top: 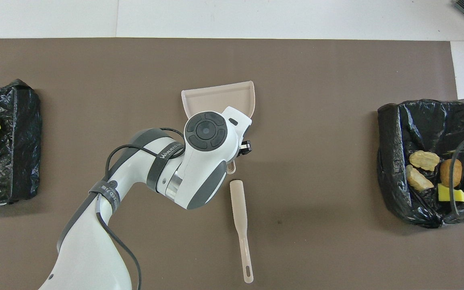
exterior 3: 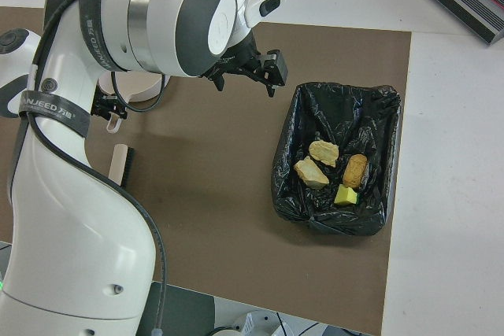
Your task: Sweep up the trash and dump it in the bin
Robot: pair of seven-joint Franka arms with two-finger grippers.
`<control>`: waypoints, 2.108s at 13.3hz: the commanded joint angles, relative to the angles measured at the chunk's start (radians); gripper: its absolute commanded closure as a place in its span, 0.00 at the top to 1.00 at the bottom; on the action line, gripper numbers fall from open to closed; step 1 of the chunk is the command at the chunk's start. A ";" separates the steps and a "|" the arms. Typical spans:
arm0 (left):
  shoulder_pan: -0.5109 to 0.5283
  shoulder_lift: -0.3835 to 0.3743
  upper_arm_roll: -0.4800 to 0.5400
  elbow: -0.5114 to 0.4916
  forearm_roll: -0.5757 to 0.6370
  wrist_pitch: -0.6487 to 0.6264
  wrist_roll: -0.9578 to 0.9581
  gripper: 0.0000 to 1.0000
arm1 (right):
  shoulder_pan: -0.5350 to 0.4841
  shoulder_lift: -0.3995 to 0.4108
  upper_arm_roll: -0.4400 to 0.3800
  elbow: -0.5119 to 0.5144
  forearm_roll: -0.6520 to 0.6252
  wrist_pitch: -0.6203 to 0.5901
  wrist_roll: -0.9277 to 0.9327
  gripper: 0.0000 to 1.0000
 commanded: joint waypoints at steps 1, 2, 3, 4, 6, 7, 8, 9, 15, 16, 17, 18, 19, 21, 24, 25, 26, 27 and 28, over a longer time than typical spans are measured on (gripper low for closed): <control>0.000 -0.015 0.015 0.007 0.002 -0.052 -0.003 0.85 | -0.008 -0.015 0.004 -0.010 0.018 -0.001 -0.030 1.00; 0.007 -0.032 0.022 0.007 0.002 -0.078 0.009 1.00 | -0.008 -0.015 0.004 -0.010 0.018 -0.001 -0.030 1.00; 0.035 -0.044 0.021 0.007 0.002 -0.096 0.039 1.00 | -0.008 -0.015 0.004 -0.010 0.018 -0.001 -0.030 1.00; 0.062 -0.061 0.021 0.010 -0.001 -0.122 0.079 1.00 | -0.008 -0.015 0.004 -0.010 0.018 -0.001 -0.030 1.00; 0.098 -0.081 0.022 0.017 -0.001 -0.171 0.130 1.00 | -0.008 -0.015 0.004 -0.010 0.018 -0.001 -0.030 1.00; 0.121 -0.084 0.024 0.020 0.000 -0.199 0.164 1.00 | -0.008 -0.015 0.004 -0.010 0.018 -0.001 -0.030 1.00; 0.139 -0.099 0.025 0.020 0.000 -0.220 0.203 1.00 | -0.008 -0.015 0.004 -0.010 0.018 -0.001 -0.030 1.00; 0.180 -0.116 0.025 0.020 0.000 -0.251 0.265 1.00 | -0.008 -0.015 0.004 -0.010 0.018 -0.001 -0.030 1.00; 0.407 -0.230 0.028 0.023 0.005 -0.429 0.639 1.00 | -0.008 -0.015 0.004 -0.010 0.018 -0.001 -0.030 1.00; 0.443 -0.247 0.030 0.025 0.020 -0.447 0.708 1.00 | -0.008 -0.015 0.004 -0.010 0.018 -0.001 -0.030 1.00; 0.479 -0.263 0.028 0.023 0.031 -0.458 0.752 1.00 | -0.008 -0.015 0.004 -0.010 0.018 -0.002 -0.030 1.00; 0.498 -0.285 0.031 0.019 0.036 -0.461 0.779 1.00 | -0.008 -0.015 0.004 -0.010 0.018 -0.002 -0.030 1.00; 0.532 -0.294 0.038 0.020 0.046 -0.464 0.797 1.00 | -0.008 -0.015 0.004 -0.010 0.018 -0.002 -0.030 1.00; 0.575 -0.313 0.038 0.016 0.062 -0.493 0.907 1.00 | -0.008 -0.015 0.004 -0.010 0.018 -0.002 -0.030 1.00; 0.612 -0.327 0.038 0.016 0.089 -0.500 0.949 1.00 | -0.008 -0.015 0.004 -0.010 0.018 -0.001 -0.030 1.00; 0.612 -0.339 0.038 0.011 0.102 -0.503 0.952 1.00 | -0.008 -0.015 0.004 -0.010 0.018 -0.001 -0.030 1.00; 0.616 -0.366 0.039 -0.015 0.102 -0.503 0.954 1.00 | -0.008 -0.015 0.004 -0.010 0.018 -0.001 -0.030 1.00; 0.627 -0.400 0.039 -0.056 0.108 -0.485 0.960 1.00 | -0.008 -0.015 0.004 -0.010 0.018 -0.001 -0.030 1.00; 0.627 -0.409 0.038 -0.069 0.121 -0.480 0.971 1.00 | -0.008 -0.015 0.004 -0.010 0.018 -0.001 -0.030 1.00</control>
